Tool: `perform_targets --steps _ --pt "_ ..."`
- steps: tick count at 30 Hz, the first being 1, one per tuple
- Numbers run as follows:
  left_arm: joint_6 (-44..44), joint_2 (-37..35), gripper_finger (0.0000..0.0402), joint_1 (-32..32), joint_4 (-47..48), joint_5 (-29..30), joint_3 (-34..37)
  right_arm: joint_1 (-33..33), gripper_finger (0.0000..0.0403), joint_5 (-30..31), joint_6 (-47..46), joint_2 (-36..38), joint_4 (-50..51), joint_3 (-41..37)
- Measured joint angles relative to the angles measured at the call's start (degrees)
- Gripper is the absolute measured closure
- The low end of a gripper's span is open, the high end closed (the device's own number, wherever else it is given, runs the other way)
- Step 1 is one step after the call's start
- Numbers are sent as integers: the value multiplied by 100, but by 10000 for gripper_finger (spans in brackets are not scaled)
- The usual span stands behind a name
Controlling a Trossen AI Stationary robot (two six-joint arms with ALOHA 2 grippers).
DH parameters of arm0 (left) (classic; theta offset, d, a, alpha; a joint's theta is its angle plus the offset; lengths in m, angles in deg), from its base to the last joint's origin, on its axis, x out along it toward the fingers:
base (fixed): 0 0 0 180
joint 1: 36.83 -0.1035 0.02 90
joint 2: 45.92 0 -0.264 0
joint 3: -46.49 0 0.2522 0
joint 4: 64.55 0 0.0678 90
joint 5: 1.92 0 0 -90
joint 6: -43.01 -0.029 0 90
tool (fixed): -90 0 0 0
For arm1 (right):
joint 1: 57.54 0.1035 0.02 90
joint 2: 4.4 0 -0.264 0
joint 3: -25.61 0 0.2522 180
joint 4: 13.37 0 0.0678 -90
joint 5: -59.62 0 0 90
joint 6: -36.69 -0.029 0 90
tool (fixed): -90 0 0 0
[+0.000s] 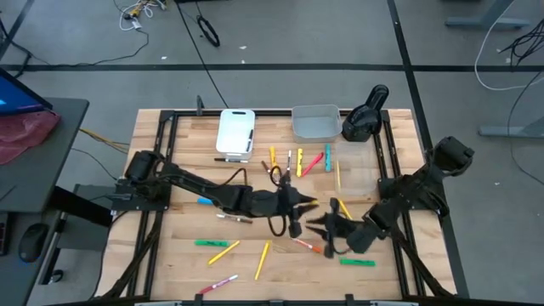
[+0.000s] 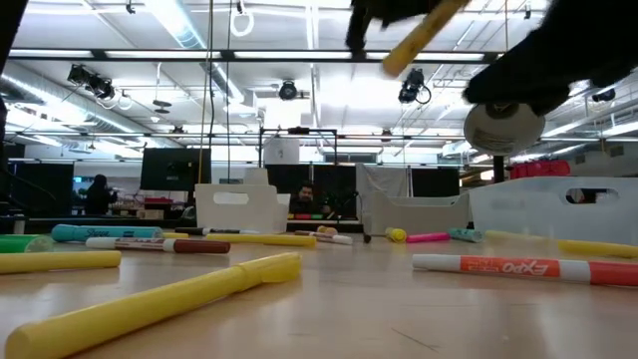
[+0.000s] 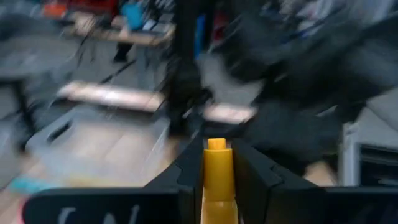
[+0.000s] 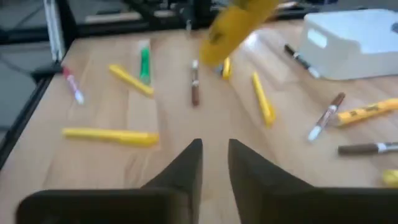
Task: Pick & Place Markers
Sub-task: Put the yellow highlighter pen into the gray bin
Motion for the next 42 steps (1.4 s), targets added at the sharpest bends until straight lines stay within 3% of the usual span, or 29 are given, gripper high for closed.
perform_targets --steps 9,14,20,29,34,39,42 --pt "-668 20 332 214 -654 -164 7 -263 161 -299 1986 2 -2331 -228" --pt "-691 19 335 260 -708 -161 7 -263 132 -276 2495 2 -2876 -231" --pt "-741 18 326 260 -747 -140 7 -263 188 -318 2614 4 -3202 -233" --pt "-768 18 309 264 -716 -159 7 -256 355 -320 2486 4 -3209 -233" --pt "-911 -66 269 258 -288 -57 7 -256 357 -52 2272 65 -3083 -233" --pt "-828 -603 224 287 1436 581 4 -299 357 137 1517 620 -1948 -233" --pt "-413 -853 208 366 2684 1371 4 -443 357 118 957 1138 -822 -140"
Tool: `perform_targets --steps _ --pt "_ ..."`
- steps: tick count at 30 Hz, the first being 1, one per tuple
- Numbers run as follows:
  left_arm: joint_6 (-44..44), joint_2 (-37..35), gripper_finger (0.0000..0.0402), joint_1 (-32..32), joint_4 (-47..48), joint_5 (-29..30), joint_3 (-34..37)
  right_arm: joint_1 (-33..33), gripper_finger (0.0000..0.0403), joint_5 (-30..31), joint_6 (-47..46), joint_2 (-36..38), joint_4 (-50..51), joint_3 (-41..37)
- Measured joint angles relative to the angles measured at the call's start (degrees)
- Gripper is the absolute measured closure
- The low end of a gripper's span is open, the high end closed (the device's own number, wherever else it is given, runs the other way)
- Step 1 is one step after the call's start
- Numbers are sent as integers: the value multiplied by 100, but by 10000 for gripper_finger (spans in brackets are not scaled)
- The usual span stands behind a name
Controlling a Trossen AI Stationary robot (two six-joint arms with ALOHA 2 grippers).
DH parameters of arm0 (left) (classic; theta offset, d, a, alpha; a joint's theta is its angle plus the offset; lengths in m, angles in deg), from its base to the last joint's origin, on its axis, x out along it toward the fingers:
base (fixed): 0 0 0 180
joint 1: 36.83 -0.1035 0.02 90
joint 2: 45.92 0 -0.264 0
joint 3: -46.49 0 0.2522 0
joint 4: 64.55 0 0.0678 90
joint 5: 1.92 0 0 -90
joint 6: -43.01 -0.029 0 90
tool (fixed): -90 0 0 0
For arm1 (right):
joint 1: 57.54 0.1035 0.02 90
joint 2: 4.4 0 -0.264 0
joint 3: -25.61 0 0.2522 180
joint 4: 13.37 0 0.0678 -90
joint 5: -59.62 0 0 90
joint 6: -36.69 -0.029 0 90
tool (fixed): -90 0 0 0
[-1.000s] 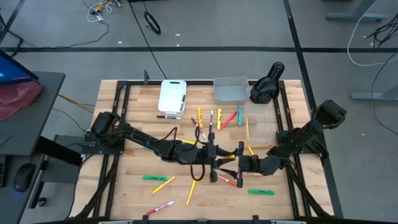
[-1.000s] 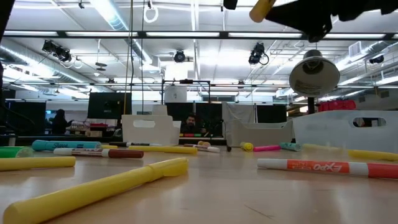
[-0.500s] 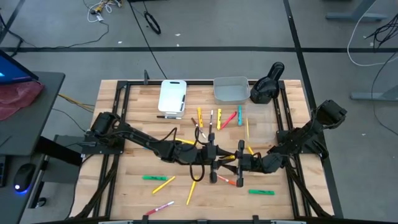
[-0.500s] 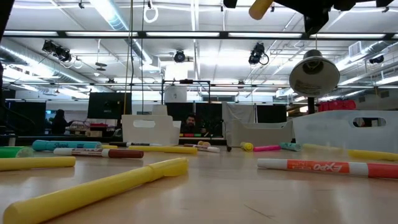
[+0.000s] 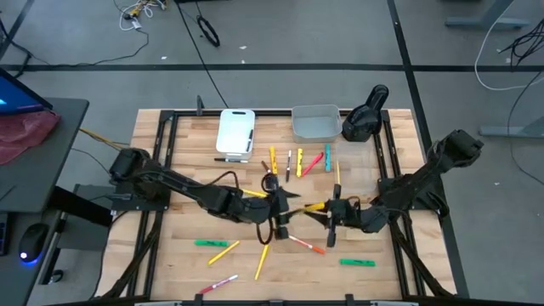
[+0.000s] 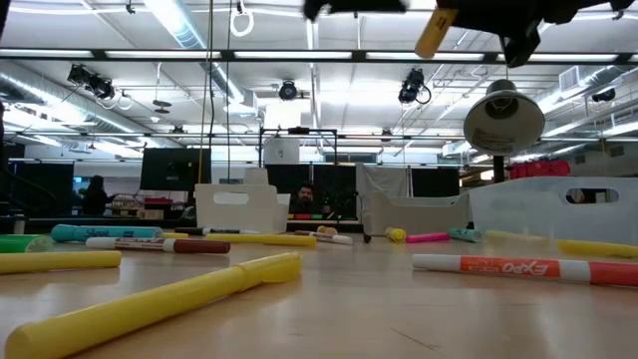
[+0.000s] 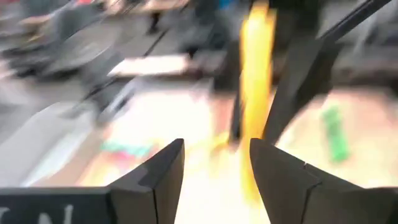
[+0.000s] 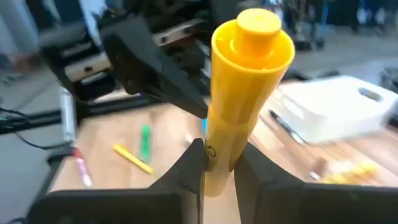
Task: Pick & Place Markers
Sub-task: Put the yellow highlighter pen into the gray bin
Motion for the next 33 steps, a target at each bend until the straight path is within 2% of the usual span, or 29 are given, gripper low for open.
perform_targets --steps 4,6,9,13,17,20,22,25,28,33 --pt "701 -100 204 226 1509 1371 -3 -435 357 -172 -768 554 2228 512" --pt "1205 -85 206 319 2063 1598 0 -807 357 -437 -1027 620 3433 955" --pt "1813 -77 212 449 2212 1825 379 -1597 357 -962 -1012 514 4828 1685" --pt "2257 -67 221 477 1362 1820 1390 -2876 357 -1824 -312 71 5838 2527" --pt "2412 -67 227 457 -330 1503 2396 -4076 357 -2507 710 -701 6502 3306" --pt "2348 -70 227 459 -1633 1361 2925 -4861 357 -2711 1420 -1425 7313 3973" --pt "2348 -70 227 460 -2110 1339 3116 -5288 357 -2714 1874 -1879 7802 4391" --pt "2331 -70 228 456 -2383 1340 3167 -5778 357 -2724 2613 -2485 8221 4810" --pt "2330 -70 228 456 -2400 1340 3167 -6143 357 -2730 3302 -2929 8260 4900" --pt "2330 -70 228 486 -2399 1340 3167 -6623 357 -2667 3624 -3452 8203 4902"
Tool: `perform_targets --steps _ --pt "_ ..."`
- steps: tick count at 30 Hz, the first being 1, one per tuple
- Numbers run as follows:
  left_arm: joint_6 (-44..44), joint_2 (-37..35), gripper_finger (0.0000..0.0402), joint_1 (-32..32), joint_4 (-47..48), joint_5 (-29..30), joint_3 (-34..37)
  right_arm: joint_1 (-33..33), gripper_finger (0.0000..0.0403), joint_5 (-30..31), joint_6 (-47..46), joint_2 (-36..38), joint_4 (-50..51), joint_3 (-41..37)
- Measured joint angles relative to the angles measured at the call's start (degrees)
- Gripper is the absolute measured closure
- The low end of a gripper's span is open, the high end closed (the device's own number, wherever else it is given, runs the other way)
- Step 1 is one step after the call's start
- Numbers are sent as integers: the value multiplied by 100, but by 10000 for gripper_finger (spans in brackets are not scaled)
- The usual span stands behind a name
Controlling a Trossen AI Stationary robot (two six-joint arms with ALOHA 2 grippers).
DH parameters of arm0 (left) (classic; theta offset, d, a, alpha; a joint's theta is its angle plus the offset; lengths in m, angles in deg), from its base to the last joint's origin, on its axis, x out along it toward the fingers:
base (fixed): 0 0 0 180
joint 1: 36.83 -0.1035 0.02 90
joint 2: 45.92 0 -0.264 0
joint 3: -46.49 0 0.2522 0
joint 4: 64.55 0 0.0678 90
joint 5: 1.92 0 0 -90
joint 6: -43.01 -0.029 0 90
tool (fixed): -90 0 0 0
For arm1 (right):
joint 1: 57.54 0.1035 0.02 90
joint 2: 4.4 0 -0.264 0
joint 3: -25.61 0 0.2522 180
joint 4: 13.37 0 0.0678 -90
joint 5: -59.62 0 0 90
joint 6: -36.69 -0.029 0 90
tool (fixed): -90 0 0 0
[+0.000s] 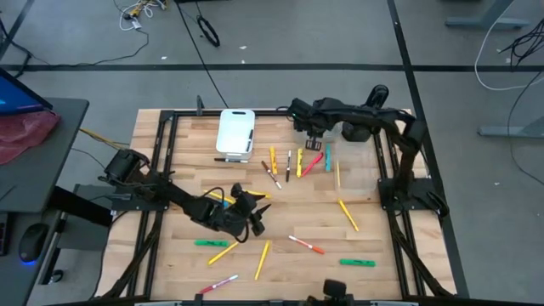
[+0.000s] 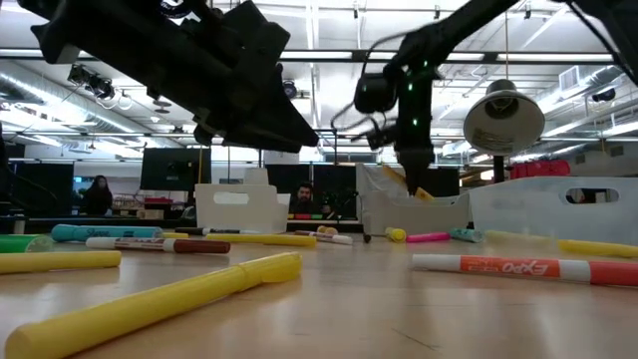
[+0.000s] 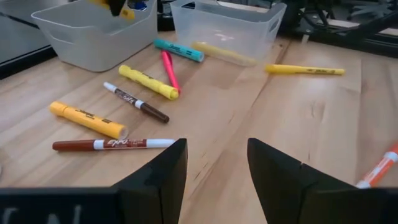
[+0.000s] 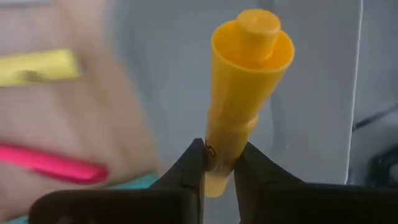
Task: Pick & Place Markers
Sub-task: Put the yellow highlighter pen into the gray bin, then put the yellow pen into the transparent bin
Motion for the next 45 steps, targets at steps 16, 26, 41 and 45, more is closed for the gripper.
perform_targets --steps 16,26,41,45 --pt "-15 4 228 49 4 0 0 -434 318 36 -328 -461 -388 2" --pt "20 7 228 49 4 -2 0 -437 293 39 -473 -557 -480 4" --pt "44 9 228 49 7 -2 0 571 312 975 -1591 1231 151 4" --pt "18 10 228 47 45 -2 0 1613 335 879 -1952 1901 159 3"
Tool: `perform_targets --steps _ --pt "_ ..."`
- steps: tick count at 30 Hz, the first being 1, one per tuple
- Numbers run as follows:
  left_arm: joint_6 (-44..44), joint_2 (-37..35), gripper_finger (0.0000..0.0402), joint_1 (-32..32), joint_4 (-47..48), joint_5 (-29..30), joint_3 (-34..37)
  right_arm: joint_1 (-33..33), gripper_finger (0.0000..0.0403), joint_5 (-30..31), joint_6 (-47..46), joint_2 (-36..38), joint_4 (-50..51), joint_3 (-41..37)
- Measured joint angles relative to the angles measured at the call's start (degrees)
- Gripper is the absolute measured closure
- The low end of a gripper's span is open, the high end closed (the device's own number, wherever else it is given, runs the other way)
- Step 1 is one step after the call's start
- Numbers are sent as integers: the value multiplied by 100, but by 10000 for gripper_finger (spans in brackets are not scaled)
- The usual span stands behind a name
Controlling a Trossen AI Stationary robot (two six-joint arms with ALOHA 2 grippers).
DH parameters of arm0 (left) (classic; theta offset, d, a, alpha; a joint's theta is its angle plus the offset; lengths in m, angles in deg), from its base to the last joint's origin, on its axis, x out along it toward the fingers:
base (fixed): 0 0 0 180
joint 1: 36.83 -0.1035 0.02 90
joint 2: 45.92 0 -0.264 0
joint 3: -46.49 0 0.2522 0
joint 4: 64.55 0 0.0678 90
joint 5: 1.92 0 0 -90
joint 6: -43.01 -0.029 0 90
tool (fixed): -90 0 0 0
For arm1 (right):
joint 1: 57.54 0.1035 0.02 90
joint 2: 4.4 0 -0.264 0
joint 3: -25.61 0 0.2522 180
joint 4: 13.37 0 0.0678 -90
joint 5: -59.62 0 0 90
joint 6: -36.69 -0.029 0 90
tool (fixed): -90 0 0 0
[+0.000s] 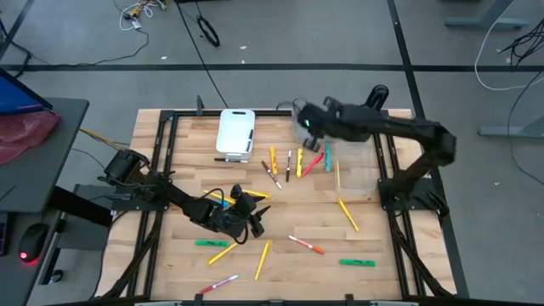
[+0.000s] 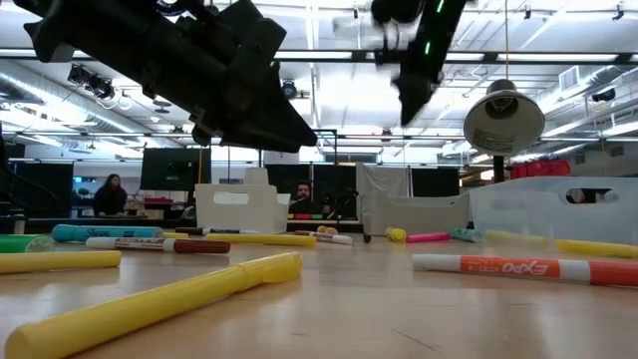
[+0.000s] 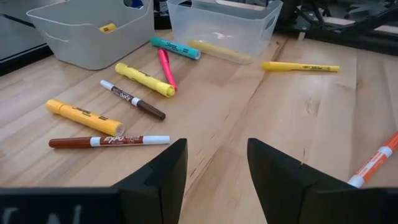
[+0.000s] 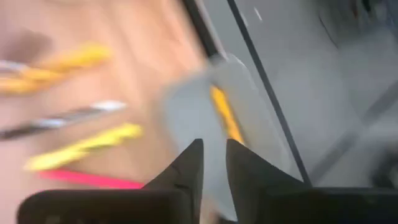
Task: Pick & Place Markers
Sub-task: Put the yellow pen into the transparent bin
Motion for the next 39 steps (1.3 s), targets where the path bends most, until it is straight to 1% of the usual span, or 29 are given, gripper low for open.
perform_targets --steps 2,4,7,9,11,12,15,16,18,20,23,26,28,31,34,37,39 --pt "-217 1 228 -2 7 0 0 594 347 -13 -169 278 -94 -92" --pt "-623 1 228 -2 6 13 0 1141 359 4 -269 560 -449 -370" --pt "-1190 1 228 -81 0 101 -1 1828 375 9 -281 934 -1480 -1167" --pt "-1538 1 231 -258 -6 -69 0 2178 384 -23 -261 1130 -2311 -1885" --pt "-1880 1 237 -534 -104 -580 0 2444 393 -59 -255 1266 -3238 -2578" --pt "-2085 1 242 -707 -232 -953 2 2544 396 -81 -241 1304 -3707 -2906" --pt "-2596 1 260 -1336 -648 -2388 0 2725 400 -116 -209 1333 -5044 -3774" --pt "-2718 1 267 -1552 -800 -2760 0 2739 399 -114 -206 1333 -5391 -4013" --pt "-2863 -1 279 -1963 -1153 -3119 0 2721 395 -96 -202 1333 -6003 -4408" --pt "-2956 -6 289 -2344 -1430 -3310 -1 2648 390 17 -266 1333 -6487 -4687" --pt "-2969 -6 299 -2829 -1590 -3781 -2 2396 385 175 -516 1333 -6922 -4879" --pt "-3083 -6 305 -3280 -1590 -4758 -2 2022 380 154 -749 1336 -7059 -4895" --pt "-3131 -6 307 -3576 -1644 -5434 -2 1719 375 31 -775 1336 -7156 -4895" --pt "-3133 -8 310 -3999 -2016 -6160 0 1248 361 -195 -605 1336 -7371 -4895" --pt "-3334 -59 312 -4335 -2511 -6530 0 781 338 -237 -89 1336 -7799 -4895" --pt "-3705 -191 312 -4579 -2718 -6576 -47 393 313 -277 449 1336 -8282 -4895" --pt "-3693 -279 312 -4702 -2737 -6567 -105 204 297 -276 584 1336 -8415 -4895"
